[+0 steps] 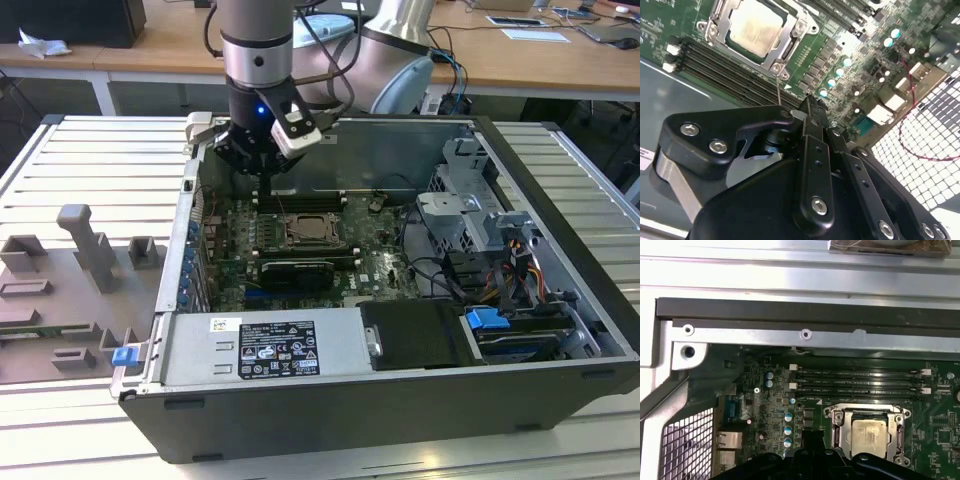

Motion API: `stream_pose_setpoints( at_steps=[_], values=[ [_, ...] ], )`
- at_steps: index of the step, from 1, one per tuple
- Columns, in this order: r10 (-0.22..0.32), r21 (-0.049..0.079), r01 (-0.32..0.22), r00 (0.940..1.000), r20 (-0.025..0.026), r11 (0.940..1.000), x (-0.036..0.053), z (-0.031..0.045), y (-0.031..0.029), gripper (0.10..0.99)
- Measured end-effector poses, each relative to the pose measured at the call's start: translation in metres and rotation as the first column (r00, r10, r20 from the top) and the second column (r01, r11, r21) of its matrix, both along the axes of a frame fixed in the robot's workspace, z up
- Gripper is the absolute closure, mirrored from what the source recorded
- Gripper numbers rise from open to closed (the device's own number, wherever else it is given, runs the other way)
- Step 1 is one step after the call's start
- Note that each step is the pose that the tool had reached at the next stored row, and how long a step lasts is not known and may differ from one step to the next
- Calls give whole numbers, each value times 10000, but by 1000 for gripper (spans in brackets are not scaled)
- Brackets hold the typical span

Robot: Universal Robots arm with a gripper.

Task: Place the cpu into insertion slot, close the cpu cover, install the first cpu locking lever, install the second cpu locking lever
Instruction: 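Install the first cpu locking lever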

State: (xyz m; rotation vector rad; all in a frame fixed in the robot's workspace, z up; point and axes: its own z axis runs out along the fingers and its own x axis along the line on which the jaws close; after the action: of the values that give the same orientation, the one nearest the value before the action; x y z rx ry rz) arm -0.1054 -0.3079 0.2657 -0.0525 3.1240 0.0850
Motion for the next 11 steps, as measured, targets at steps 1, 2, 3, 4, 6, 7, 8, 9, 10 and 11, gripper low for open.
stream_pose_setpoints(
  at_steps=[1, 2, 3, 4, 6, 7, 8, 9, 10, 11],
  values=[
    [0, 2, 0, 10000, -1, 10000, -2, -6, 14, 980],
    [-1, 1, 1, 10000, -1, 10000, -7, -15, 58, 980],
    [-2, 2, 2, 10000, 0, 10000, -7, -23, 103, 980],
    [-1, 2, 1, 10000, 0, 10000, -6, -28, 123, 980],
    [0, 4, 0, 10000, 0, 10000, -6, -39, 136, 980],
    [1, 1, -1, 10000, -2, 10000, -6, -42, 136, 980],
    [-1, 1, 1, 10000, -3, 10000, -6, -42, 136, 980],
    [0, 3, 0, 10000, -1, 10000, 1, -44, 136, 980],
    [-1, 3, 1, 10000, 0, 10000, 11, -45, 137, 980],
    [-1, 2, 1, 10000, -2, 10000, 21, -44, 136, 980]
  ],
)
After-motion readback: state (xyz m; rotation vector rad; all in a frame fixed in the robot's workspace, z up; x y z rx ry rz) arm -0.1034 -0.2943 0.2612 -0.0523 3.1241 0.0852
